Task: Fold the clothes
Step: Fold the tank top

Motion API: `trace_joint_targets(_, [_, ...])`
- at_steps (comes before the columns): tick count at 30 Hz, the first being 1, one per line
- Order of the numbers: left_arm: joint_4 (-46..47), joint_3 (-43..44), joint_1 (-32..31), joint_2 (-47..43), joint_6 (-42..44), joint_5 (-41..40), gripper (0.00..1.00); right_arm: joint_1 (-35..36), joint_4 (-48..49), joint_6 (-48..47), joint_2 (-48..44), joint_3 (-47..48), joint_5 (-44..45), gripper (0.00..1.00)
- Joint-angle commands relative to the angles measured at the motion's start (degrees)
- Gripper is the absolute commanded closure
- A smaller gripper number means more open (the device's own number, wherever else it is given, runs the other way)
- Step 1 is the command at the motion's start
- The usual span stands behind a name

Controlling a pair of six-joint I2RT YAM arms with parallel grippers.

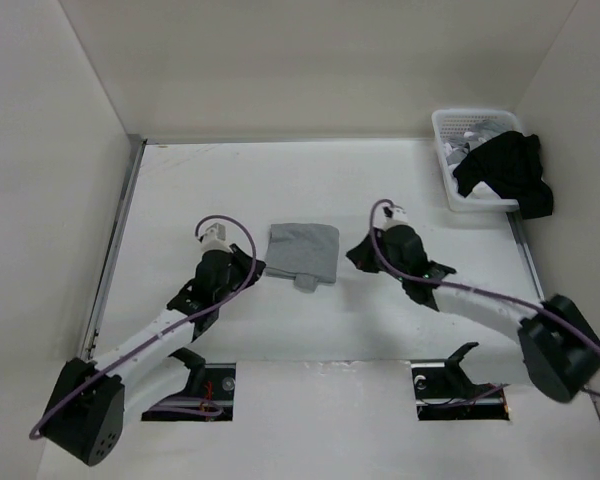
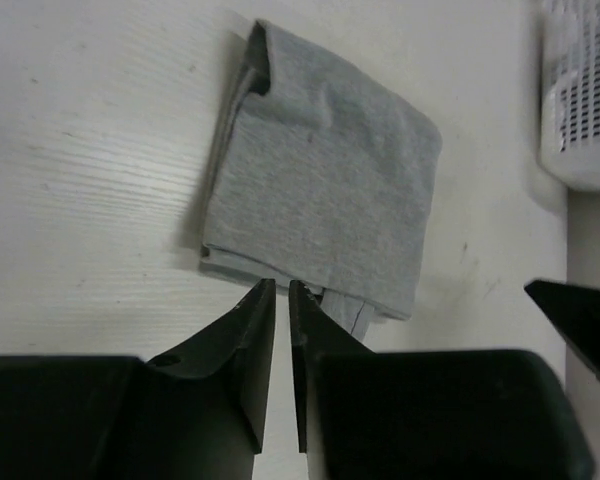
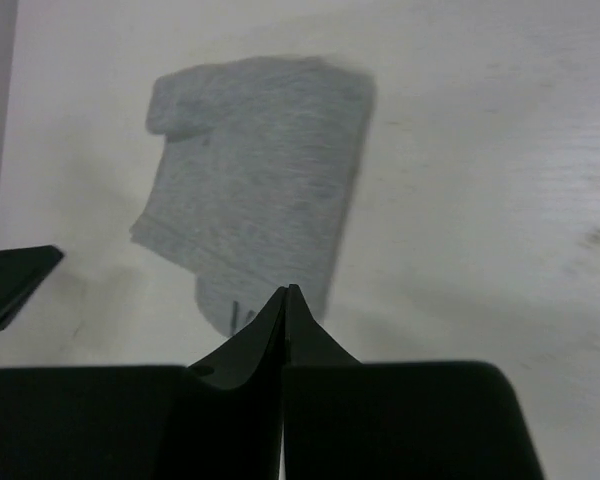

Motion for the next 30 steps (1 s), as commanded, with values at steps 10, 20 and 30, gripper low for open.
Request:
trace_joint_targets(10, [18.4, 3.4, -4.4, 19.9, -2.8, -1.3, 0.92, 5.6, 16.0, 3.1, 38.0, 28.7, -15.6, 1.00])
trace_joint_targets(20, [24.6, 1.9, -1.9, 26.6, -3.6, 0.9, 0.90, 8.0, 14.3, 3.7, 48.3, 38.6, -17.3, 0.99])
trace_joint_targets(30, [27.1, -0.8, 0.0, 32.7, -5.0, 2.9, 0.90, 6.8, 8.2, 3.9, 57.3, 48.3, -16.1, 0.99])
